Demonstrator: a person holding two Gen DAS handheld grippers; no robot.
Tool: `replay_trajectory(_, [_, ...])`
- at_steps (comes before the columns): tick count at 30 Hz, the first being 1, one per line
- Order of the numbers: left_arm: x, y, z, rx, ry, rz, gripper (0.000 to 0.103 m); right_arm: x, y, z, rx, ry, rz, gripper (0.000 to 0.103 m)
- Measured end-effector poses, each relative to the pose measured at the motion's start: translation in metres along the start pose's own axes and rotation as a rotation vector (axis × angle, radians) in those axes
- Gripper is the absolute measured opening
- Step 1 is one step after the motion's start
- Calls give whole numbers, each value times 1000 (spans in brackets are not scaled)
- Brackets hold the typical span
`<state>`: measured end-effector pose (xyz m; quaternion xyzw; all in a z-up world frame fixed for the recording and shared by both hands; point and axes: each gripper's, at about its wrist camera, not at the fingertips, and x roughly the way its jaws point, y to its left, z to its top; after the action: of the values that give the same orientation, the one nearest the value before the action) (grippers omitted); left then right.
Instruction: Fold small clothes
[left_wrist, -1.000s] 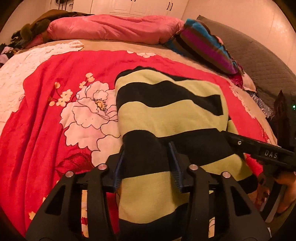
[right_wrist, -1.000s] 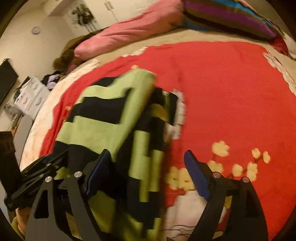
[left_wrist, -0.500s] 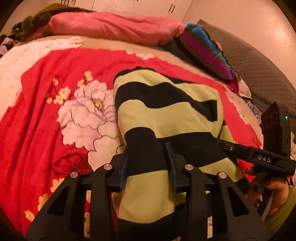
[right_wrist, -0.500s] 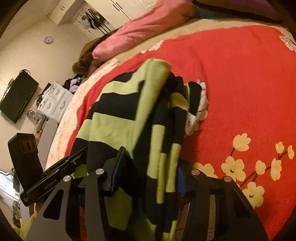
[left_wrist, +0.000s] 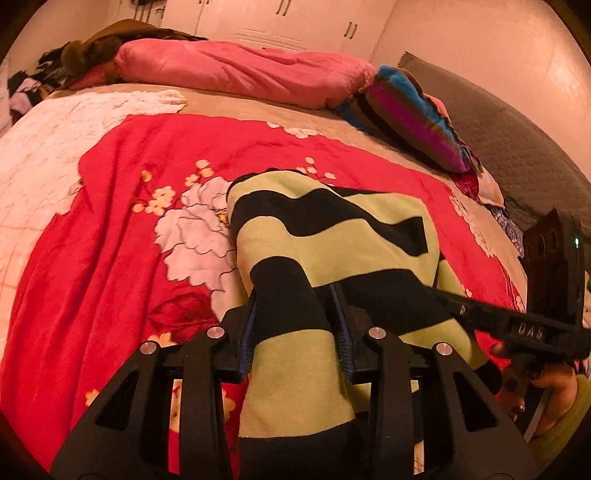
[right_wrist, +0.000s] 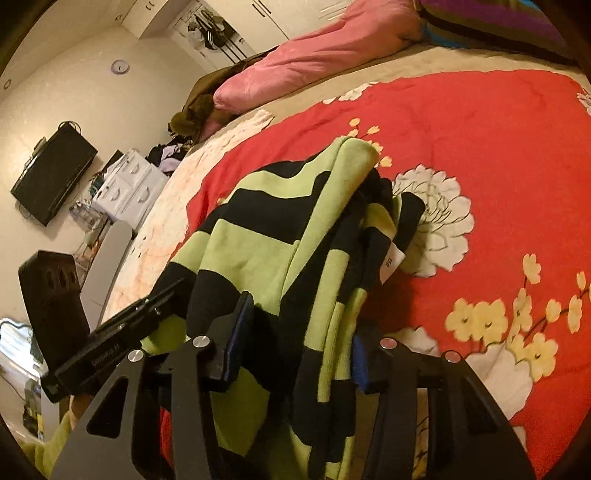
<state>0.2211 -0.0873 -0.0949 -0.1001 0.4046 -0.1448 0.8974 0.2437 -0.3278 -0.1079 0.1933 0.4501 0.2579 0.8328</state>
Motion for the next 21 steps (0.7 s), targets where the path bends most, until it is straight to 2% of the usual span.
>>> replay_trajectory(10, [-9,1,-13,22,38,55,27,0,10,-9,-11,12,-37,46])
replay_trajectory(21, [-10,7,-19,19,60,79,27,-3,12,-16,4,-1,-97,46])
